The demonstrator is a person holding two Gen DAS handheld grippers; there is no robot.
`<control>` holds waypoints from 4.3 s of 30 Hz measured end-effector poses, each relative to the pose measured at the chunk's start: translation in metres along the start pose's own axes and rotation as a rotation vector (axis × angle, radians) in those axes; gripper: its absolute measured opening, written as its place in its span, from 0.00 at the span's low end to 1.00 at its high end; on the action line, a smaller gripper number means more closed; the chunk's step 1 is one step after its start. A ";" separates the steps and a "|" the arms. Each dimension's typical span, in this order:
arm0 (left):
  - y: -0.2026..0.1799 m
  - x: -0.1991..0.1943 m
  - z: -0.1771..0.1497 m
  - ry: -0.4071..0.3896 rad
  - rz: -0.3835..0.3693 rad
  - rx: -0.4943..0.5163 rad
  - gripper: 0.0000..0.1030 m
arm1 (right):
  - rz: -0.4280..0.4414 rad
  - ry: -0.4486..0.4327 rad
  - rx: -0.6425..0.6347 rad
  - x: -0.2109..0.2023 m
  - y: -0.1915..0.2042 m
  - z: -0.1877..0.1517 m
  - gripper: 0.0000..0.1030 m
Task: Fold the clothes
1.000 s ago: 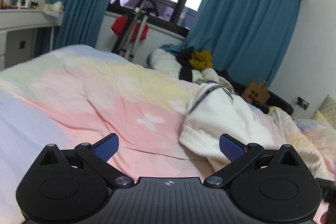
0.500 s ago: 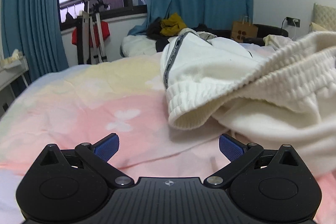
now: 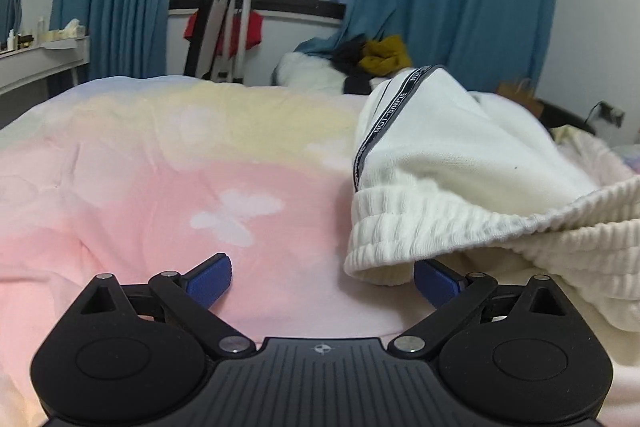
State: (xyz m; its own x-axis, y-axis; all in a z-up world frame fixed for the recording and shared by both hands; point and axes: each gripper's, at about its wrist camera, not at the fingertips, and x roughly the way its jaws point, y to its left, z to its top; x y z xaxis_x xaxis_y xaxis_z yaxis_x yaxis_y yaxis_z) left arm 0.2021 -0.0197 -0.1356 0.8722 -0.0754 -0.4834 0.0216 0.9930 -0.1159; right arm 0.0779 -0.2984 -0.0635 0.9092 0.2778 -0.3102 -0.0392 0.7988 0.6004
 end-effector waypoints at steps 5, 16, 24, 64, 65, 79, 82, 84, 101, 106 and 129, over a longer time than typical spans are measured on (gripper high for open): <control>0.013 -0.005 0.006 -0.037 0.000 -0.054 0.96 | -0.021 -0.045 -0.030 -0.009 0.002 0.002 0.30; 0.022 0.036 0.023 0.109 -0.068 -0.109 0.88 | -0.001 -0.043 -0.036 -0.009 0.003 -0.001 0.30; 0.044 0.042 0.084 0.111 -0.128 -0.201 0.19 | 0.102 0.065 -0.256 -0.001 0.040 -0.026 0.30; 0.363 0.112 0.230 0.098 0.182 -0.177 0.42 | 0.509 0.376 -0.598 0.225 0.300 -0.169 0.39; 0.366 0.100 0.227 0.093 0.189 -0.186 0.45 | 0.504 0.368 -0.604 0.219 0.299 -0.165 0.47; 0.263 -0.114 0.147 0.064 0.095 -0.060 0.58 | 0.360 0.151 -0.689 0.082 0.257 -0.073 0.82; 0.217 -0.142 0.133 0.042 0.029 -0.007 0.59 | 0.311 0.116 -0.701 0.056 0.238 -0.054 0.82; 0.187 -0.160 0.127 0.021 0.003 0.016 0.60 | 0.270 0.093 -0.692 0.037 0.221 -0.041 0.82; 0.031 -0.118 0.107 0.006 -0.099 0.166 0.81 | -0.038 -0.039 -0.351 0.005 0.089 0.003 0.82; 0.017 -0.041 0.148 0.000 -0.069 0.171 0.79 | -0.063 0.016 -0.298 0.019 0.058 0.001 0.82; -0.037 0.093 0.170 0.129 -0.157 0.126 0.03 | -0.061 0.144 -0.274 0.079 0.027 -0.003 0.82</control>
State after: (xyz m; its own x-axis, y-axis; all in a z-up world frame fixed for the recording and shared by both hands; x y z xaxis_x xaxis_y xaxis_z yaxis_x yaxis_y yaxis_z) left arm 0.3655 -0.0482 -0.0287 0.7838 -0.2328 -0.5758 0.2199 0.9710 -0.0933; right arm 0.1472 -0.2534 -0.0744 0.8460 0.2819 -0.4526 -0.1144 0.9250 0.3623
